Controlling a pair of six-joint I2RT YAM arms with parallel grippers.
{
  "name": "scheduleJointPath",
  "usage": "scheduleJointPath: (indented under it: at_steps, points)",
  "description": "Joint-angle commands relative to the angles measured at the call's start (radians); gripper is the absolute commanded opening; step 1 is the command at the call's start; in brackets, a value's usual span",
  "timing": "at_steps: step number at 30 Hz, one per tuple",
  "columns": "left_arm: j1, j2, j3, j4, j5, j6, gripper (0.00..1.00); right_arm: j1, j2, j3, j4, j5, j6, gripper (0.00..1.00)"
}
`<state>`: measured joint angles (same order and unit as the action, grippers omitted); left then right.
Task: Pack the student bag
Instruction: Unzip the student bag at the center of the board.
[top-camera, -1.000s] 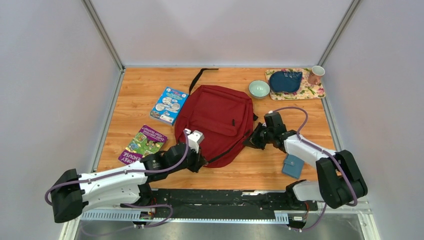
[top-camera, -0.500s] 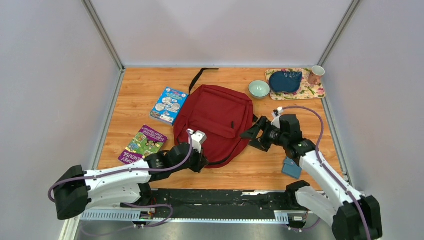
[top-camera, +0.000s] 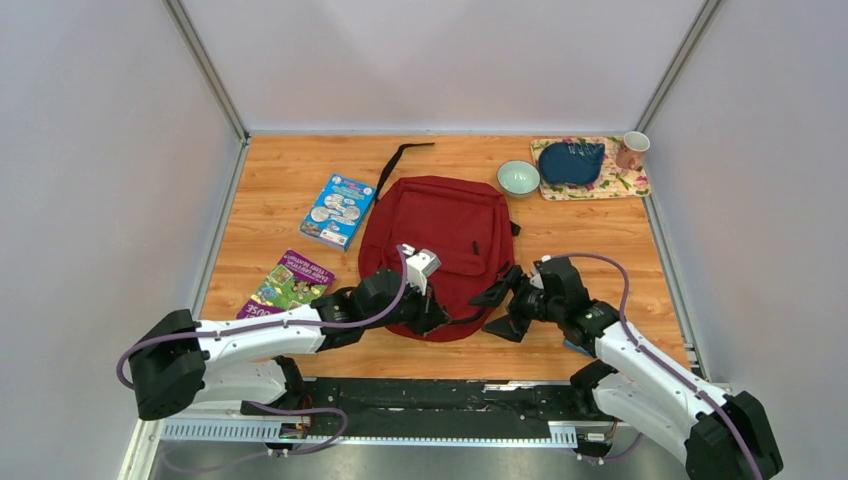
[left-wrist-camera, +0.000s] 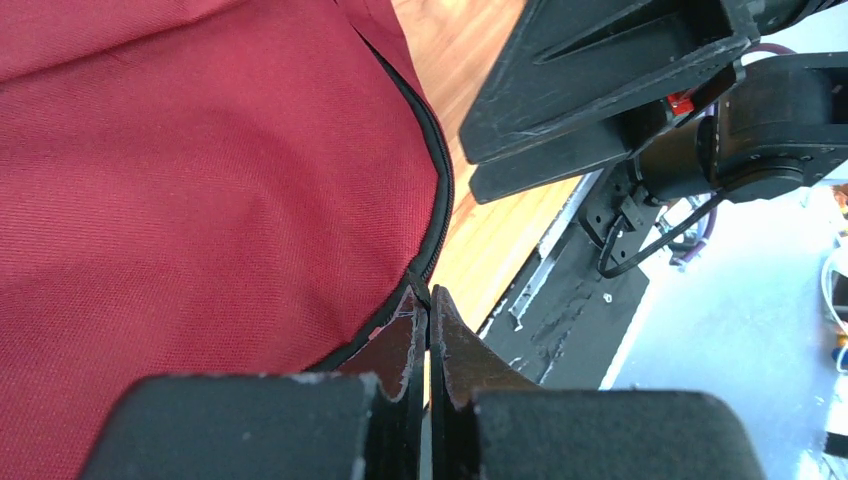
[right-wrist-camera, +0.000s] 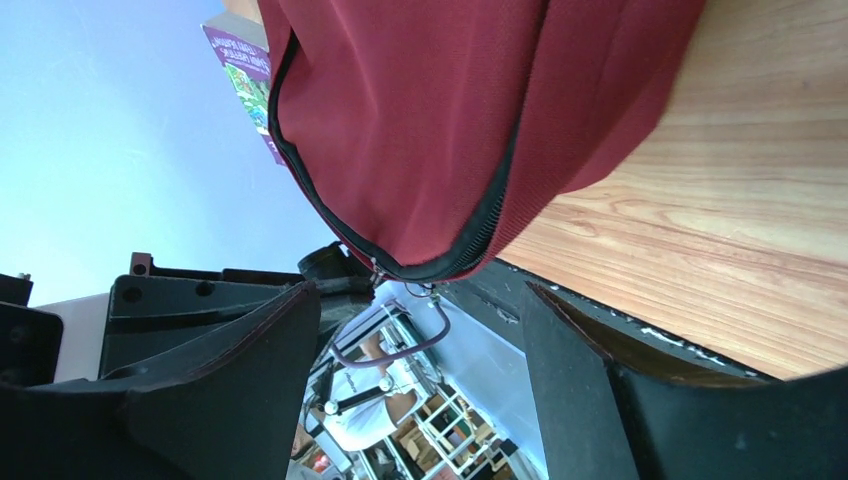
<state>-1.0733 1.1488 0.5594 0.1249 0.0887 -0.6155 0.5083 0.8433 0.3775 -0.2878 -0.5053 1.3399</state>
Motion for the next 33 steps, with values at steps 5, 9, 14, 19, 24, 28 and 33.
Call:
scheduleJointPath:
  at_steps: [5, 9, 14, 19, 24, 28, 33]
  points:
    - [-0.013, 0.043, 0.059, 0.122, 0.085, -0.052, 0.0, 0.045, 0.046, -0.006, 0.114, 0.085, 0.126, 0.76]
    - [-0.013, 0.042, 0.059, 0.131, 0.079, -0.052, 0.0, 0.045, 0.057, -0.023, 0.122, 0.105, 0.154, 0.75]
    - [-0.013, 0.043, 0.074, 0.131, 0.097, -0.046, 0.0, 0.047, 0.101, -0.028, 0.17, 0.129, 0.17, 0.57]
    - [-0.013, 0.029, 0.073, 0.076, 0.105, -0.007, 0.0, 0.039, 0.168, 0.018, 0.18, 0.149, 0.053, 0.18]
    - [-0.013, -0.056, 0.011, -0.114, -0.047, 0.051, 0.0, 0.021, 0.207, 0.044, 0.138, 0.182, -0.143, 0.0]
    - [-0.01, -0.174, -0.065, -0.364, -0.263, 0.068, 0.0, 0.015, 0.2, 0.017, 0.099, 0.205, -0.235, 0.0]
    - [0.106, -0.27, -0.145, -0.471, -0.389, 0.045, 0.0, 0.007, 0.154, 0.0, 0.017, 0.27, -0.358, 0.0]
